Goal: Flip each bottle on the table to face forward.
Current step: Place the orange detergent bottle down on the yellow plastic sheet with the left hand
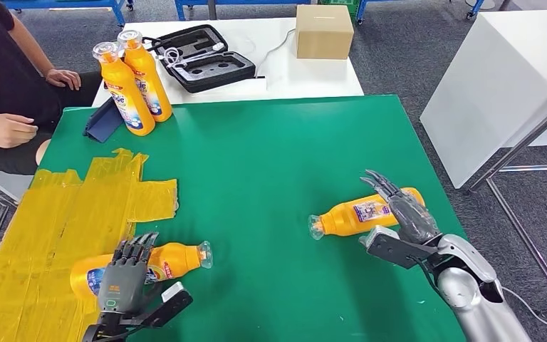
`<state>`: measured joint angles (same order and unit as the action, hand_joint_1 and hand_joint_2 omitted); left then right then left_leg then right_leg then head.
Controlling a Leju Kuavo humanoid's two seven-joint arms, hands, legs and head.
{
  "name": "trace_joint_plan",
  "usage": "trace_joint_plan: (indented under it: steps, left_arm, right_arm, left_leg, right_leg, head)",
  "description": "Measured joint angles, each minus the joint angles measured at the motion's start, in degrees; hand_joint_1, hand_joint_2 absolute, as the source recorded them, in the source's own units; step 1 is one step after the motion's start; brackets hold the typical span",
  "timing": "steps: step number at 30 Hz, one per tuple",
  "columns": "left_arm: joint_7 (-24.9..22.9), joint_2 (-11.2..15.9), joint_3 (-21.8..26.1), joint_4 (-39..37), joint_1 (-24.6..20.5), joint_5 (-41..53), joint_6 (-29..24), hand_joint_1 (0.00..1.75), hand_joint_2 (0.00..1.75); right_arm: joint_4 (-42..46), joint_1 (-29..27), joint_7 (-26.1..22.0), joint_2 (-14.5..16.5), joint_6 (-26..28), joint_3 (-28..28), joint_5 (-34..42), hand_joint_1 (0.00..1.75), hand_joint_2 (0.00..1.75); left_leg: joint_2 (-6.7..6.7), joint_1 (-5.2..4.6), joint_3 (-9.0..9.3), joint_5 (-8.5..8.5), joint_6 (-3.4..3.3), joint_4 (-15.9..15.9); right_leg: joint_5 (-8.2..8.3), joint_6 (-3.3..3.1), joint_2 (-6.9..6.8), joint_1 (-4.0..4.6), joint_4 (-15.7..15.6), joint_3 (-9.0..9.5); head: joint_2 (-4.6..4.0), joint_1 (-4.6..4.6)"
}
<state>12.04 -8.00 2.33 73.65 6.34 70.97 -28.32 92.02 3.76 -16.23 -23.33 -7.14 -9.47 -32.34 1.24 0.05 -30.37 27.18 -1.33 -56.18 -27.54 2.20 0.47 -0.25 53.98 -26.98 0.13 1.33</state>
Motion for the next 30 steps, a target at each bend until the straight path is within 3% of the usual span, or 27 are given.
trace_joint_plan:
  steps: [2, 14, 18, 22, 28, 30]
  left_arm:
    - [-0.16, 0.20, -0.19, -0.59, -0.43, -0.01, -0.04, 0.00, 0.00]
    - [0.29, 0.85, -0.58, -1.24, -1.36, -2.54, -1.22, 0.00, 0.00]
    - [8.27, 0.57, -0.51, 1.68, -0.09, -18.07, 1.00, 0.00, 0.00]
    - [15.98, -0.89, 0.02, 10.14, 2.85, -38.23, 10.22, 0.00, 0.00]
    - [17.72, -2.38, 0.99, 17.99, 5.24, -44.68, 15.44, 0.00, 0.00]
    - [18.69, -2.90, 1.25, 20.03, 6.09, -47.80, 18.26, 0.00, 0.87]
  right_arm:
    - [-0.85, 0.69, 0.14, -0.13, 0.05, -0.02, -0.33, 0.00, 1.75]
    - [-10.90, 8.05, 2.67, -0.27, 0.64, -1.83, -4.25, 0.00, 1.75]
    - [-13.48, 8.65, 3.01, -1.11, 0.58, -2.40, -4.40, 0.00, 1.75]
    - [-15.76, 8.42, 3.15, -1.90, 0.50, -2.61, -4.86, 0.00, 1.75]
    - [-17.60, 7.86, 3.54, -2.31, 0.33, -2.80, -5.36, 0.00, 1.75]
    - [-17.80, 7.31, 4.12, -2.71, -0.13, -2.81, -5.48, 0.00, 1.75]
  left_leg:
    - [0.00, 0.00, 0.00, 0.00, 0.00, 0.00]
    - [0.01, 0.00, 0.01, -0.02, -0.01, 0.00]
    - [0.01, 0.00, -0.06, -0.02, -0.02, -0.01]
    - [0.01, -0.01, -0.16, -0.01, -0.02, -0.01]
    - [0.01, -0.02, -0.17, -0.01, -0.02, -0.01]
    - [0.03, -0.01, -0.16, -0.02, -0.02, -0.01]
  right_leg:
    - [0.00, 0.00, 0.00, 0.00, 0.00, 0.00]
    - [0.01, 0.01, -0.02, 0.00, 0.00, 0.01]
    - [0.01, 0.01, -0.02, 0.00, 0.01, -0.06]
    - [0.01, 0.01, -0.02, -0.01, 0.00, -0.16]
    - [0.01, 0.01, -0.02, -0.01, 0.00, -0.19]
    - [0.01, 0.01, -0.04, -0.01, 0.00, -0.18]
  head:
    - [0.00, -0.01]
    - [0.00, 0.00]
    - [0.00, 0.00]
    - [0.00, -0.01]
    - [0.00, 0.00]
    - [0.00, -0.01]
